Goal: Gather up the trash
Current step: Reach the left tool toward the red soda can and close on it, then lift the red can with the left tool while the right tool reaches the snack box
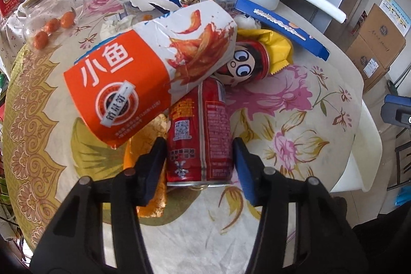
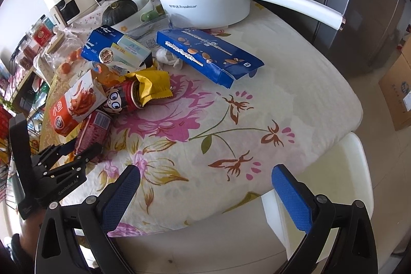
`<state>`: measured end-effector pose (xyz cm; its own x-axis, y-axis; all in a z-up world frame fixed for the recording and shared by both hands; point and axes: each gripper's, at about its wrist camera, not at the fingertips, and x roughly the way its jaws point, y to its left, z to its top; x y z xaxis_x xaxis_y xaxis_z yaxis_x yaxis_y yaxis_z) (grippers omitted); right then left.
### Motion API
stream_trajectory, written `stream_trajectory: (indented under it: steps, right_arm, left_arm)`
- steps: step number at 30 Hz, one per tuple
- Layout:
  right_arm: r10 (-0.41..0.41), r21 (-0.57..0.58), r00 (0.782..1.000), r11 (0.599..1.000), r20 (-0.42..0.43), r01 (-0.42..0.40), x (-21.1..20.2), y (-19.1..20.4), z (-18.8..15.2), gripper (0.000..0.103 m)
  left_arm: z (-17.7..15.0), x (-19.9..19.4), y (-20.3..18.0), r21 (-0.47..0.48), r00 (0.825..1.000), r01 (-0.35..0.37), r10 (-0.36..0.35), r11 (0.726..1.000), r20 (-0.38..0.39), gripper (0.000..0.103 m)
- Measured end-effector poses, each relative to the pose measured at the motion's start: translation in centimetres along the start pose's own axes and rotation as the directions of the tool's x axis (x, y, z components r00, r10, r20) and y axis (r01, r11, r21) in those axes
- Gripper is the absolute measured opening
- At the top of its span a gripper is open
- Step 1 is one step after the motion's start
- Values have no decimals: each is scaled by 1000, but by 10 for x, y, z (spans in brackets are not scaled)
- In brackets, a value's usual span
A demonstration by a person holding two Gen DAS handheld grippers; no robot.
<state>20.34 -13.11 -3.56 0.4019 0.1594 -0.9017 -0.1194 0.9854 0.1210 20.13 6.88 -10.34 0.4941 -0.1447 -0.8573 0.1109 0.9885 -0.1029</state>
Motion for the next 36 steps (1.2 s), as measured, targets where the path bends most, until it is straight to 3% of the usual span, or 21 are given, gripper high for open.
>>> stream_trajectory:
  steps: [11,20,29,32,36]
  right_arm:
    - [-29,-30,1000,999,8,29,-2,10,-8,103]
    - [-9,-31,1000,999,1,9,1,21,-14,103]
    - [-17,-38,1000,999,3,17,0,26,-19,103]
    - [-15,-41,1000,999,0,15,1,28,-20,103]
    - [-23,-61,1000,998,-9,23,3,31,-24,103]
  left_arm:
    - [-30,-45,-5,-34,998,46,-45,998,37,54]
    - [-63,-75,5,-14,997,16,-15,1000,69,54]
    - [-89,-64,28,-63,995,59,-64,996,-75,55]
    - [-83,-59,20,-49,994,60,-65,997,-93,69]
    - [-75,-47,17,-45,991,43,-48,998,-122,70]
